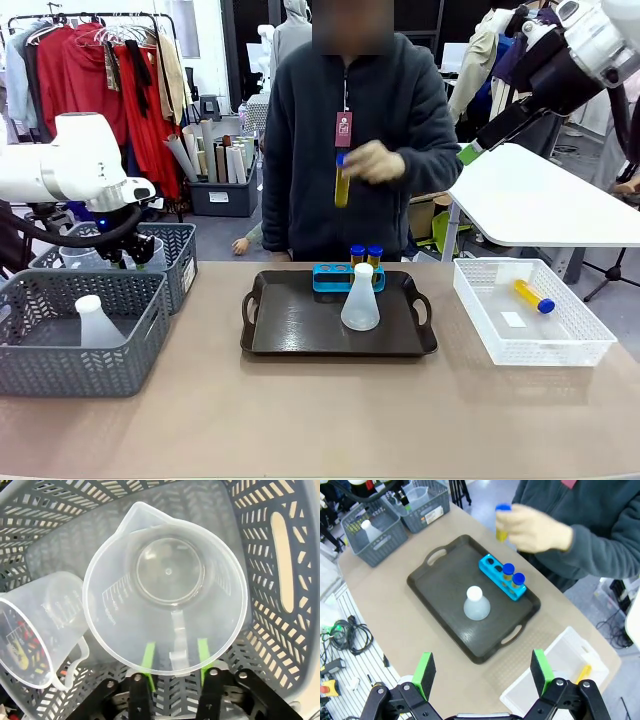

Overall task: Prepare the laboratory tools.
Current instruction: Pick up one Large Measuring Cup and place it on the Handle tray.

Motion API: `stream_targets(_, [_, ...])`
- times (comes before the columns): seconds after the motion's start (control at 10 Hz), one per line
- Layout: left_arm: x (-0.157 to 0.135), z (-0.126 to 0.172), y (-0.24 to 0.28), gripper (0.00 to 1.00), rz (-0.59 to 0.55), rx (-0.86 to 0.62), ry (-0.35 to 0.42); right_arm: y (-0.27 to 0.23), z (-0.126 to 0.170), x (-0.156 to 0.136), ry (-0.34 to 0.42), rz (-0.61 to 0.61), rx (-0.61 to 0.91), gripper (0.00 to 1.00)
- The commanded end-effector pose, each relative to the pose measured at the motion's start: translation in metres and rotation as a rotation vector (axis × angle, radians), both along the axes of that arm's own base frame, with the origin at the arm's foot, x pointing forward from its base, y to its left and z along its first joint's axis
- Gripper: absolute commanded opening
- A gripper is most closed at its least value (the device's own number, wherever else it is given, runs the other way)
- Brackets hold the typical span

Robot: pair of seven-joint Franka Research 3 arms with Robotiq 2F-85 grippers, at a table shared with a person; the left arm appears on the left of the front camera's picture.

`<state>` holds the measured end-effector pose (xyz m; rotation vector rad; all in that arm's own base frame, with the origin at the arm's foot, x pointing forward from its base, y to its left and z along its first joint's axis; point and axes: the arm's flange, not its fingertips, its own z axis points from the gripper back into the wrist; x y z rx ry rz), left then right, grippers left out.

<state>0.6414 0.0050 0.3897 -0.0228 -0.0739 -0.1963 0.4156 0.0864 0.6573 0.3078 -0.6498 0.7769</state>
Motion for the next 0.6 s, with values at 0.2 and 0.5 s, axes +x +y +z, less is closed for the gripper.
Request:
stream_targets(0.2, [-0.0022, 0.0016, 0.0037, 0.00, -0.010, -0.027, 0.002, -0.0008, -0.0003, -0.0004, -0.001, 0.000, 0.002, 1.00])
stream_targets(0.5, [-0.0061, 0.0070, 0.0064, 0.00, 0.007, -0.013, -0.007, -0.0008, -0.0003, -0.0004, -0.001, 0.000, 0.002, 1.00])
